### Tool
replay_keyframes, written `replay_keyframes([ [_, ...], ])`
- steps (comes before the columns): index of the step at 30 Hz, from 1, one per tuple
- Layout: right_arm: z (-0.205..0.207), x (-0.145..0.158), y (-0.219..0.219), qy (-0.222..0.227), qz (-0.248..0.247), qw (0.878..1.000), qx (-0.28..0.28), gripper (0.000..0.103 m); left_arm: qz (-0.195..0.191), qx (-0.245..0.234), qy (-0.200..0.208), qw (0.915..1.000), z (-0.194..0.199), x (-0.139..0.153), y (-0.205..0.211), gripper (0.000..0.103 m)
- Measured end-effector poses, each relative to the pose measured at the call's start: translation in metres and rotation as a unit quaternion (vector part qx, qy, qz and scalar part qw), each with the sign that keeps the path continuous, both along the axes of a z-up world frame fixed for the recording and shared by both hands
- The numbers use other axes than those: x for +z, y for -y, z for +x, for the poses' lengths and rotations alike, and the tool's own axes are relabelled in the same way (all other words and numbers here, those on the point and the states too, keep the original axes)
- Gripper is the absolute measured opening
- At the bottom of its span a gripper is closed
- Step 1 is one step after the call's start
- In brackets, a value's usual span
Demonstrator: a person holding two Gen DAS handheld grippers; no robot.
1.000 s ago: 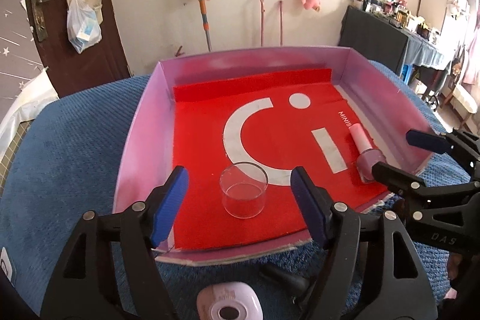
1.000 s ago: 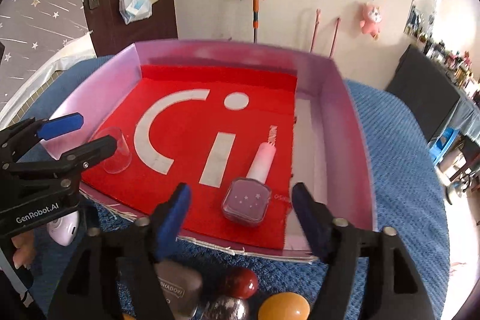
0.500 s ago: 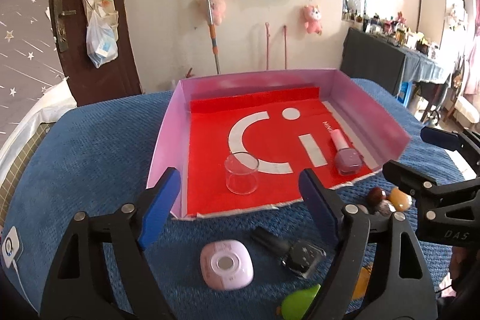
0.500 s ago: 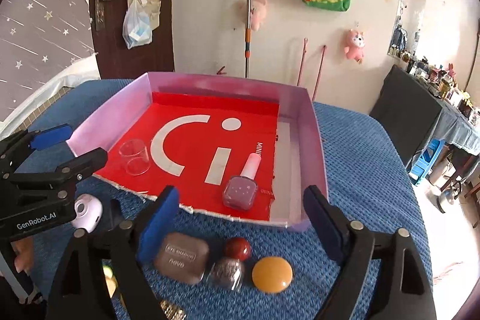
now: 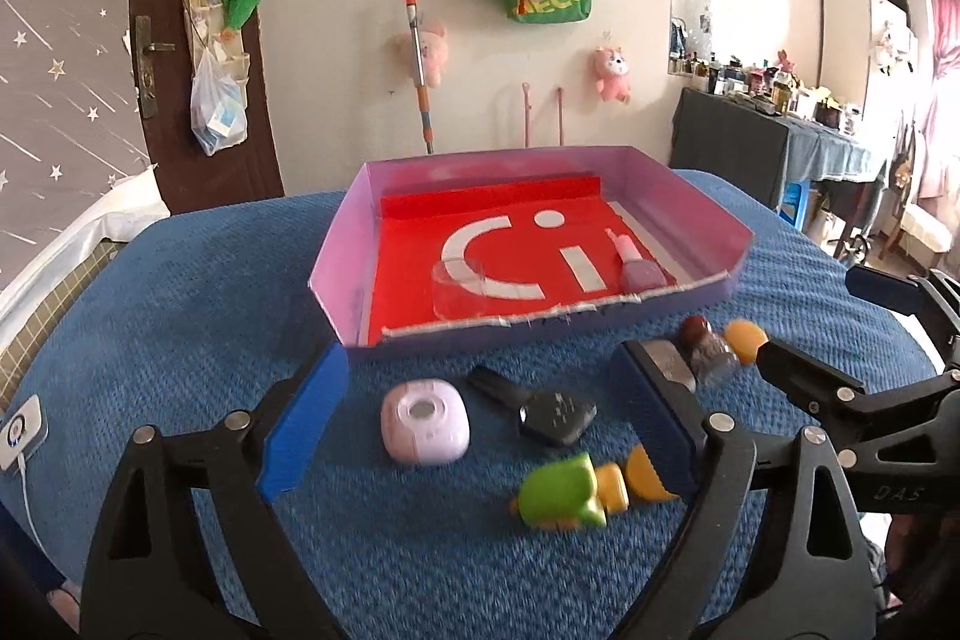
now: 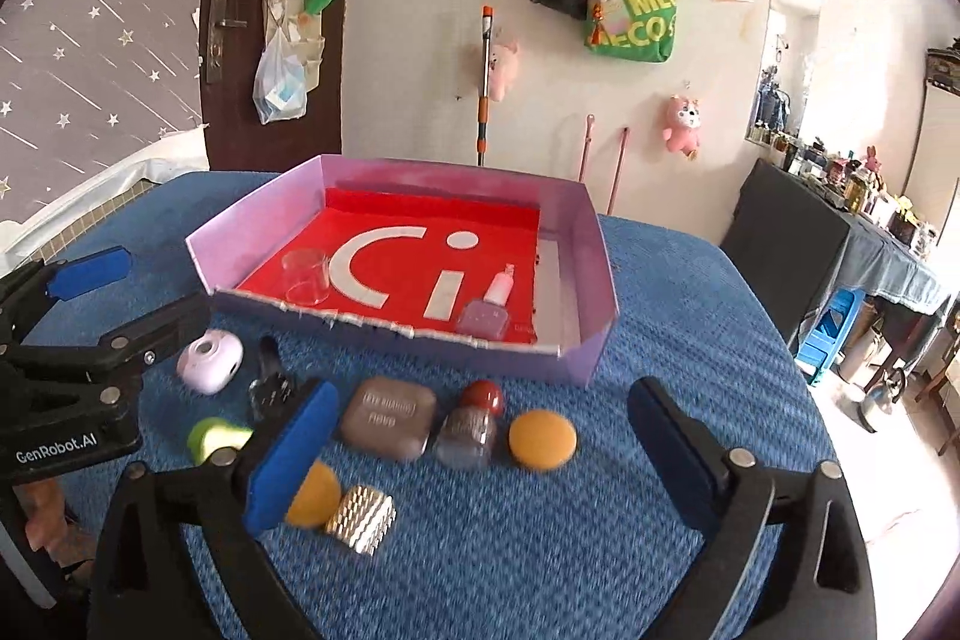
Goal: Organize rigid objects
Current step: 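Withdraw both tools from the box back toward the remaining objects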
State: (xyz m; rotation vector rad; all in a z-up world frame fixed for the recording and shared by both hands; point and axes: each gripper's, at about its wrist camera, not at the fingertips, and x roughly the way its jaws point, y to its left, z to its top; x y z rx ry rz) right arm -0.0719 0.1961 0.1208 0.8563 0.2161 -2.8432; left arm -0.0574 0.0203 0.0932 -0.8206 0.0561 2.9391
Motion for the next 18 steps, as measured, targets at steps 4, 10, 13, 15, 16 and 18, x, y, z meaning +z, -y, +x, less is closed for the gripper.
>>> replay_keyframes([
  [4,0.017,-0.012,-0.003,-0.006,-0.008,1.0,-0.01,0.102,-0.002,-0.004,0.004,1.0,0.011,-0.012,-0.001,0.09],
  [10,0.036,-0.032,-0.009,-0.017,-0.024,0.999,-0.025,0.103,0.0,-0.001,0.005,1.0,0.026,-0.032,-0.002,0.09],
  [13,0.043,-0.042,-0.008,-0.028,-0.026,0.999,-0.033,0.103,0.007,0.003,0.008,0.9999,0.03,-0.041,0.001,0.09],
  [15,0.047,-0.049,-0.006,-0.029,-0.031,0.999,-0.033,0.103,0.008,0.004,0.01,0.9999,0.03,-0.047,0.002,0.09],
  [16,0.048,-0.054,-0.004,-0.03,-0.037,0.998,-0.034,0.103,0.009,0.004,0.011,0.9999,0.03,-0.049,0.002,0.09],
  [18,0.048,-0.062,-0.004,-0.027,-0.043,0.998,-0.036,0.103,0.013,0.0,0.017,0.9998,0.029,-0.054,0.002,0.09],
])
